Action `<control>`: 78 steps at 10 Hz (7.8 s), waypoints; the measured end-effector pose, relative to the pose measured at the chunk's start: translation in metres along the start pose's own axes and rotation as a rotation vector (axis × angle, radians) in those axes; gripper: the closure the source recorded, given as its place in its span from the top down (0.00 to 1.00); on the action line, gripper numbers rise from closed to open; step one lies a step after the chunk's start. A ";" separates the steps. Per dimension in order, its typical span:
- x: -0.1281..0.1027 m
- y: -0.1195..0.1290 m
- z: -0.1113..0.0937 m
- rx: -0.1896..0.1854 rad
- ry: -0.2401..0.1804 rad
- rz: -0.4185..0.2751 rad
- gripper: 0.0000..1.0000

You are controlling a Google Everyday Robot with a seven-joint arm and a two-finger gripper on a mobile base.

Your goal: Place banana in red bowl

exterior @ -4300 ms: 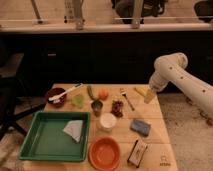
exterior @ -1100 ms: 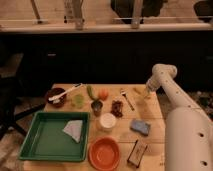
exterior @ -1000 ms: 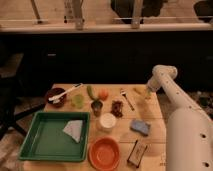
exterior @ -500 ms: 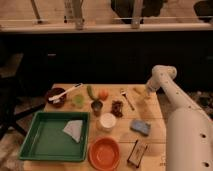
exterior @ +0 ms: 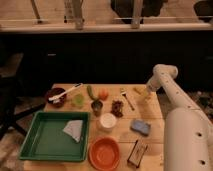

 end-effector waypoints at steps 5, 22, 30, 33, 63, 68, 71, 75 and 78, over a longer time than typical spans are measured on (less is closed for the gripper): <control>0.007 -0.011 0.018 -0.037 0.024 0.035 0.80; 0.008 0.002 -0.017 -0.038 -0.029 -0.012 0.00; -0.017 0.046 -0.062 -0.008 -0.075 -0.200 0.00; -0.026 0.069 -0.080 0.001 -0.089 -0.276 0.00; 0.031 0.329 -0.146 -0.147 -0.040 -1.487 0.00; 0.047 0.367 -0.126 -0.225 -0.039 -1.582 0.00; 0.060 0.395 -0.128 -0.243 -0.056 -1.642 0.00; 0.069 0.425 -0.125 -0.230 -0.058 -1.673 0.00; 0.066 0.430 -0.119 -0.217 -0.055 -1.645 0.00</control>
